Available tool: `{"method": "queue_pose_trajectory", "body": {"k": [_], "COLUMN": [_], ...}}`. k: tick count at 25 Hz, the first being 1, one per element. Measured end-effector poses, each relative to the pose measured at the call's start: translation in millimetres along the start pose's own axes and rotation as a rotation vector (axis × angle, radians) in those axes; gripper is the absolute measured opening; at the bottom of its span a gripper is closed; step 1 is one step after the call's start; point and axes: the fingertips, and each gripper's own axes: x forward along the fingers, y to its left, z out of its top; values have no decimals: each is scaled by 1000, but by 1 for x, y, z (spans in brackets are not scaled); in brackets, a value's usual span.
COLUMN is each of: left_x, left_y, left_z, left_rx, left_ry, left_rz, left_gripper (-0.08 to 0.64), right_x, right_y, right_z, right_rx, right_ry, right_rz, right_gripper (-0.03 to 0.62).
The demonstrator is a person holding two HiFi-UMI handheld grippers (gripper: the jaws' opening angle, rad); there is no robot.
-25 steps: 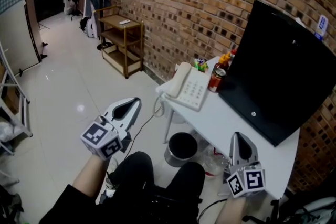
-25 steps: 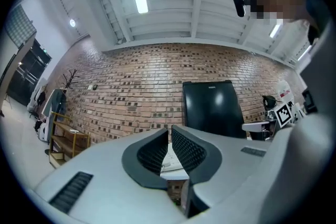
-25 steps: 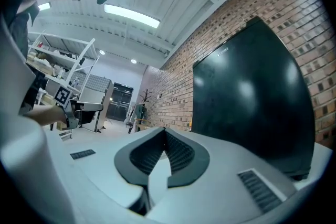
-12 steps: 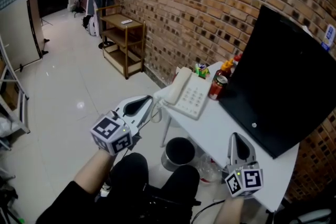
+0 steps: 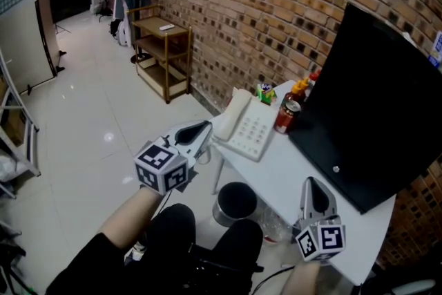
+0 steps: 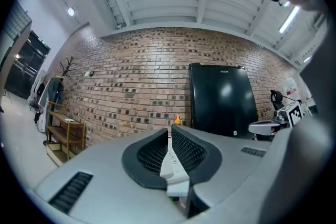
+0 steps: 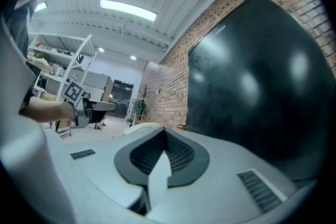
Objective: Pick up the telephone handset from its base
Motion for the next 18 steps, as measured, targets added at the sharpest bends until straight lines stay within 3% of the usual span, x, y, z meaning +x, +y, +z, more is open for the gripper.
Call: {"method": "queue_pose_trajectory", "body": {"k": [1,3,4,7,11,18], "left_x": [12,38,50,84,118,154], "left_y": [-2,-4,-2,15,34,38], "left_z": [1,0,-2,-17,-43,-86], "left_rx": [-8,-26,-36,-50,6,-5], "left_ry": [4,20,35,131,313,514], "left_rz": [-13,-41,-41,30,132,143], "left_gripper": [29,180,187,218,305,305], "right_x": [1,3,4,5,7,16], "right_y": [-1,-4,-5,-7,-6,-3], "right_z": [0,-1,-1,-1,-3,-6], "right_rx": [0,3,4,6,11,10], "right_ry": [-1,-2,-3,-1,-1,-2], "right_rz": [-1,-1,-2,-3,-3,6], "right_gripper": [8,8,8,8,8,8]}}
